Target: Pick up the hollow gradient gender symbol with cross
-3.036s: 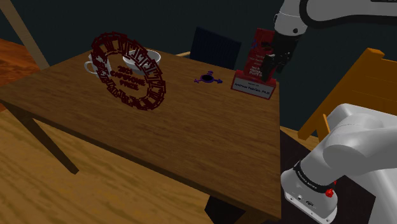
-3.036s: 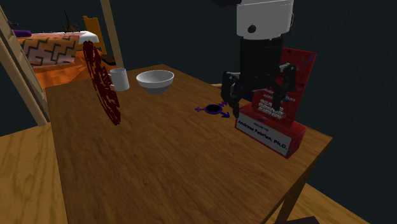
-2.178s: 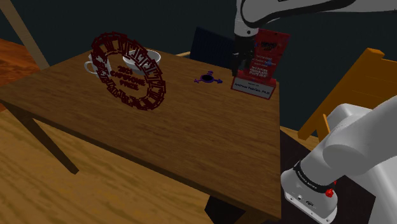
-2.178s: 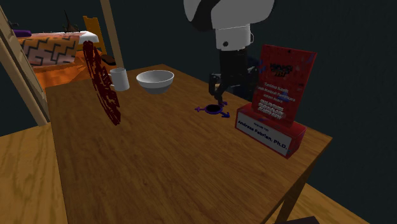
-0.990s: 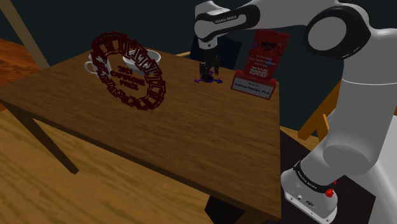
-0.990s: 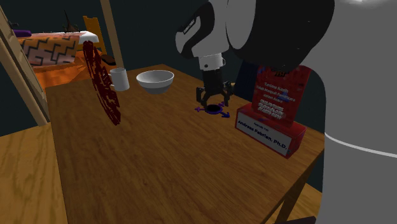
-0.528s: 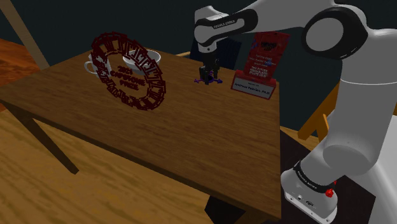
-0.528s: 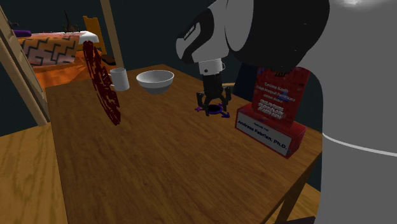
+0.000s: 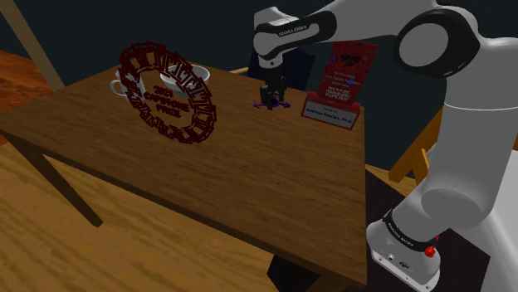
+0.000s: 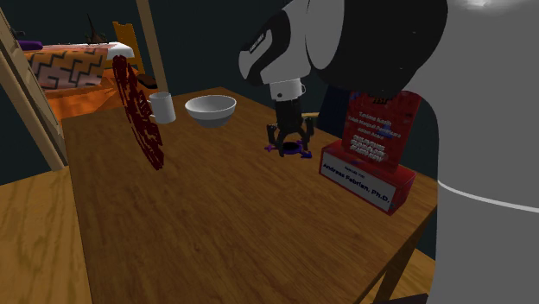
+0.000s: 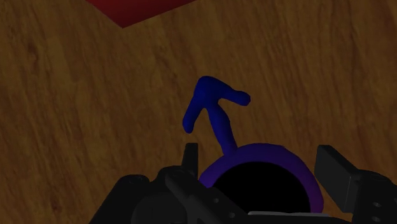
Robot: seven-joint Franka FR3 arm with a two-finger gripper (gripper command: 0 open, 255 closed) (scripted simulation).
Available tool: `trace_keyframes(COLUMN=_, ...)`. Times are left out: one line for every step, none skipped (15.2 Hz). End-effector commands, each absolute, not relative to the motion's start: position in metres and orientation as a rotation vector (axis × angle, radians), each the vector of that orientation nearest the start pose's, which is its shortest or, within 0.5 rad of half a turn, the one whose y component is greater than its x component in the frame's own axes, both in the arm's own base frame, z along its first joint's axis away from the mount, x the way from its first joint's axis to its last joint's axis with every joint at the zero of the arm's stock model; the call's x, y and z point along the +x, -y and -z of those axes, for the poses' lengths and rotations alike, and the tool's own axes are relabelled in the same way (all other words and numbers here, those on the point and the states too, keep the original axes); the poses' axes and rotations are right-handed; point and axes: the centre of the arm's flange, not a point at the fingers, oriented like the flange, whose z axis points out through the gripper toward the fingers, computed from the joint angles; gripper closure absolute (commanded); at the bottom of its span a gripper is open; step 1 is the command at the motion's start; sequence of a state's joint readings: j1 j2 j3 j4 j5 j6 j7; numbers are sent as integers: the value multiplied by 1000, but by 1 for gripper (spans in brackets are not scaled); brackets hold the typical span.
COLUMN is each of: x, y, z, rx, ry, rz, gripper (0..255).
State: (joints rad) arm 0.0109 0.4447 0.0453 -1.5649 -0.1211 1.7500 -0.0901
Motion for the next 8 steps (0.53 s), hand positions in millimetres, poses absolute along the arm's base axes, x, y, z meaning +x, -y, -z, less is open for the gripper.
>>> trace_keyframes(x=651, y=-22, z=-376, rx=-3192, ry=291, rz=-420, gripper=255)
trace_keyframes(x=651, y=-22, z=-382, rx=-3192, ry=291, rz=-420, gripper=255)
trace_keyframes(x=651, y=-22, z=-387, rx=-3192, ry=291, rz=-420, gripper=255)
trace_keyframes(x=651, y=-22, z=-392, rx=-3192, ry=291, rz=-420, gripper=255)
trace_keyframes(x=651, y=-22, z=-397, rx=-3192, ry=291, rz=-420, gripper=255)
trace_keyframes(x=651, y=-22, z=-403, rx=-3192, ry=291, rz=-420, gripper=255)
trace_keyframes(x=651, y=-22, z=-408, rx=-3192, ry=291, rz=-420, gripper=255)
trace_keyframes(x=651, y=-22, z=-413, rx=-3192, ry=291, rz=-420, gripper=255)
